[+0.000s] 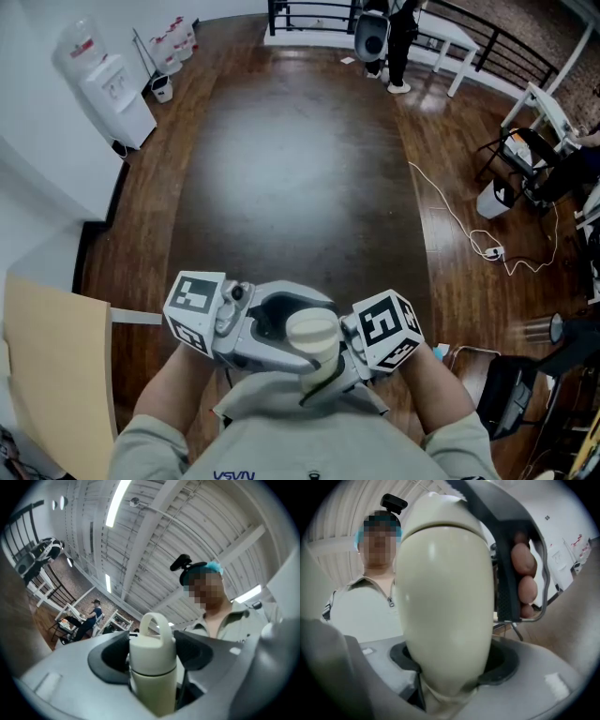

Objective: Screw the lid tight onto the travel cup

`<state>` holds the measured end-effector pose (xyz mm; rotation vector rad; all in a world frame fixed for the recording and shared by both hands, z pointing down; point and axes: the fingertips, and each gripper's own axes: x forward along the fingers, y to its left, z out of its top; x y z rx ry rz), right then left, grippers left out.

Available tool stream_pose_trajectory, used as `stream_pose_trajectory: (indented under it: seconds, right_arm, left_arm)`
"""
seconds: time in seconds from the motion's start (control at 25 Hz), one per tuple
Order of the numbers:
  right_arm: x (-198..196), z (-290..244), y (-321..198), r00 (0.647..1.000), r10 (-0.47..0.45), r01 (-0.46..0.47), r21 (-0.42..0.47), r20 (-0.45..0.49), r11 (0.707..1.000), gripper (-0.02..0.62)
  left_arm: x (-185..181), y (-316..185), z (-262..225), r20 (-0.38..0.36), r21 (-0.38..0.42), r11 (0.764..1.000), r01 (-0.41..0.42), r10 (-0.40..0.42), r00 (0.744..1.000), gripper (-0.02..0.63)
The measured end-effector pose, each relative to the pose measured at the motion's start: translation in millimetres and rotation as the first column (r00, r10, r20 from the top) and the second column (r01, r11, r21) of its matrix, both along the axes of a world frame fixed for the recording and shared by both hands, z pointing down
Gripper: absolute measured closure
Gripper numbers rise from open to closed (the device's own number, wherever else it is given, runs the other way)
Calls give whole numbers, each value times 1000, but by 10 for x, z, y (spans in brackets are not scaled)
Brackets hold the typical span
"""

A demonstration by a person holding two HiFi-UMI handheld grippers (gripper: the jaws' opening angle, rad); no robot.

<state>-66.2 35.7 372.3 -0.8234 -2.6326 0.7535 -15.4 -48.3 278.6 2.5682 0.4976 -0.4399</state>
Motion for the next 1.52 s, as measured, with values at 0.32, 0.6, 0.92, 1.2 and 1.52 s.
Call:
stream_pose_trajectory:
  seconds: [0.32, 0.6, 0.92, 1.2, 1.52]
  right_arm:
    - [-99, 239, -647, 910, 408, -386, 205, -76, 899, 284]
    - [-96, 556, -1162, 697, 709, -594, 467, -107, 655, 285]
    - [-137, 781, -1370, 561, 821, -583, 652, -109, 485, 285]
    - [-144, 809, -1261, 598, 792, -560, 641, -128, 526, 287]
    - [-181, 562, -833, 839, 531, -442, 423, -117, 791, 287]
  left_arm:
    - [-130, -386, 236, 163, 75, 911, 405, -412, 896, 213]
    - [-364, -485, 278, 176, 124, 686, 717, -726, 664, 213]
    - [-316, -579, 492, 265, 271, 562, 781, -824, 501, 257]
    - [-304, -575, 516, 257, 257, 571, 779, -818, 515, 321]
    - [-214, -370, 300, 184, 204, 772, 602, -634, 751, 301]
